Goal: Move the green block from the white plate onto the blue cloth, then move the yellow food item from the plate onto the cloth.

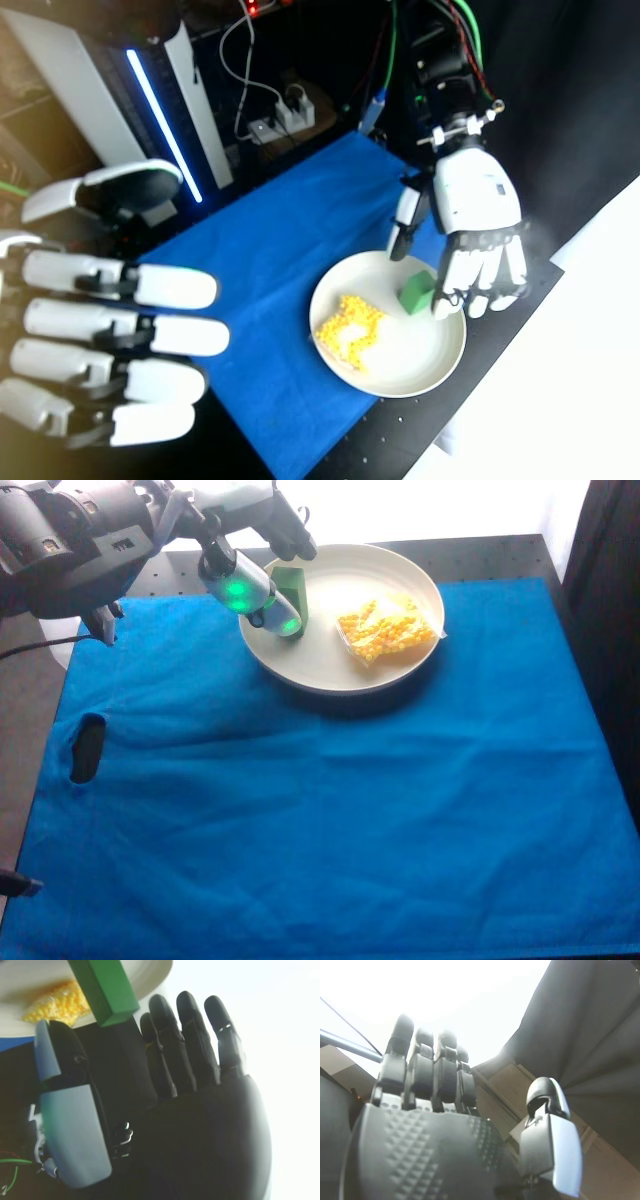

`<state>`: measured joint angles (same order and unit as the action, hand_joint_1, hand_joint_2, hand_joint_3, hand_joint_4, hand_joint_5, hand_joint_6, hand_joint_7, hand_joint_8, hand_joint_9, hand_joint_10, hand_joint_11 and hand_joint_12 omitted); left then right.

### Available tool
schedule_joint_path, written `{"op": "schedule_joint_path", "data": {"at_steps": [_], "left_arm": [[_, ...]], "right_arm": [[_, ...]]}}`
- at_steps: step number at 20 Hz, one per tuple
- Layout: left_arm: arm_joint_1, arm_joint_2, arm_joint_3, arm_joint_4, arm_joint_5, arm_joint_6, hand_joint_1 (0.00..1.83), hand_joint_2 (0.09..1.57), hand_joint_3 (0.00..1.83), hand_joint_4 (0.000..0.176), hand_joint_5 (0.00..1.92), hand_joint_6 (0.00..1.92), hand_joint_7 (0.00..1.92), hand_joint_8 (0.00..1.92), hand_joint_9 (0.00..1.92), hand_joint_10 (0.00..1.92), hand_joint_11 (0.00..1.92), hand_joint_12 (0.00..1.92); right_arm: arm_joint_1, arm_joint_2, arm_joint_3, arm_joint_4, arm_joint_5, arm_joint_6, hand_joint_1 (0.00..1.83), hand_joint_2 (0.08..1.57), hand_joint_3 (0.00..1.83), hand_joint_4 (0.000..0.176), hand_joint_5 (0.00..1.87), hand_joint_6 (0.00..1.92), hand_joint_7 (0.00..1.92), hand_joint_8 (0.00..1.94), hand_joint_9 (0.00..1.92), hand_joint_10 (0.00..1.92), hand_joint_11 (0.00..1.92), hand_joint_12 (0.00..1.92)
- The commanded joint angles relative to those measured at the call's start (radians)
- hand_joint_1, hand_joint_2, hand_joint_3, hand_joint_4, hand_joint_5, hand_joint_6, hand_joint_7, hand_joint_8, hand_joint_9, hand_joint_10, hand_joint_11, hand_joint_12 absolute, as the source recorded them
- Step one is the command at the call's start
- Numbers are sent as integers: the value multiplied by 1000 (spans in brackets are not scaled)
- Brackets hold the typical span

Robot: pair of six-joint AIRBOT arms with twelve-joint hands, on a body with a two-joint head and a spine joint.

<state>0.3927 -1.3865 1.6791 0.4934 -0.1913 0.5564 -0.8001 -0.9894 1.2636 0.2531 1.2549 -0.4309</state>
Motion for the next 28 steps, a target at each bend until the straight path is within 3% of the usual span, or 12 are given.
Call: {"op": "schedule_joint_path", "data": {"at_steps": [1, 4, 6, 9, 10, 11, 13, 19, 21, 22, 26, 28], "left_arm": [[-3, -7, 10, -13, -98, -1, 921, 850, 0, 0, 757, 11, 784, 9, 511, 4, 0, 895], [1, -25, 31, -14, -98, -1, 933, 830, 0, 0, 790, 5, 824, 6, 569, 17, 0, 1035], [3, -30, 37, -15, -99, -2, 988, 851, 2, 0, 866, 11, 875, 10, 628, 21, 0, 1148], [9, -36, 45, -23, -99, -2, 1045, 879, 2, 0, 952, 12, 949, 12, 710, 29, 15, 1256], [11, -37, 48, -25, -99, -2, 1116, 965, 6, 54, 1233, 334, 967, 3, 750, 18, 34, 1256], [11, -37, 48, -27, -99, -2, 1116, 965, 6, 54, 1233, 334, 967, 3, 750, 18, 34, 1256], [12, -38, 50, -28, -99, -3, 1171, 993, 1, 0, 1279, 444, 949, 1, 726, 8, 30, 1214], [16, -42, 59, -43, -110, -3, 1140, 1034, 1, 0, 1168, 658, 850, 2, 661, 15, 3, 1311], [14, -40, 58, -42, -114, -10, 1140, 1042, 1, 0, 1147, 695, 848, 2, 662, 14, 0, 1330], [9, -28, 48, -42, -118, -13, 1152, 1043, 0, 0, 1147, 691, 946, 33, 861, 144, 175, 1670], [-11, 35, -5, -42, -143, -20, 1129, 1055, 0, 0, 1110, 760, 995, 15, 694, 54, 0, 1263], [-16, 74, -24, -29, -179, -84, 1153, 1044, 0, 0, 1138, 709, 976, 4, 691, 46, 0, 1280]], "right_arm": [[11, 0, 3, 9, 116, 5, 182, 1056, 0, 32, 291, 1, 470, 0, 327, 0, 108, 773], [11, 0, 3, 7, 116, 5, 215, 1057, 0, 59, 325, 3, 456, 3, 335, 1, 72, 904], [11, 0, 3, 4, 116, 5, 227, 1053, 0, 32, 291, 0, 466, 4, 320, 1, 58, 911], [11, 0, 3, 3, 116, 5, 224, 1074, 6, 34, 319, 10, 477, 6, 358, 15, 79, 929], [11, 0, 3, 3, 116, 5, 214, 1088, 0, 39, 342, 0, 482, 3, 358, 2, 51, 969], [11, 0, 3, 3, 116, 5, 214, 1088, 0, 39, 342, 0, 482, 3, 358, 2, 51, 969], [11, 0, 3, 2, 117, 5, 209, 1074, 0, 25, 328, 0, 491, 4, 350, 0, 51, 975], [11, 0, 2, 0, 117, 5, 193, 1063, 0, 9, 302, 0, 487, 5, 304, 0, 27, 944], [11, 0, 2, 0, 117, 5, 191, 1065, 0, 19, 326, 9, 475, 1, 352, 19, 43, 944], [11, 0, 2, -1, 117, 5, 192, 1064, 0, 21, 330, 8, 456, 0, 367, 21, 55, 947], [11, 0, -1, -1, 116, 5, 198, 1070, 0, 9, 321, 0, 482, 9, 354, 6, 51, 944], [11, 0, -1, 0, 116, 5, 185, 1024, 0, 16, 283, 0, 499, 3, 329, 0, 70, 909]]}}
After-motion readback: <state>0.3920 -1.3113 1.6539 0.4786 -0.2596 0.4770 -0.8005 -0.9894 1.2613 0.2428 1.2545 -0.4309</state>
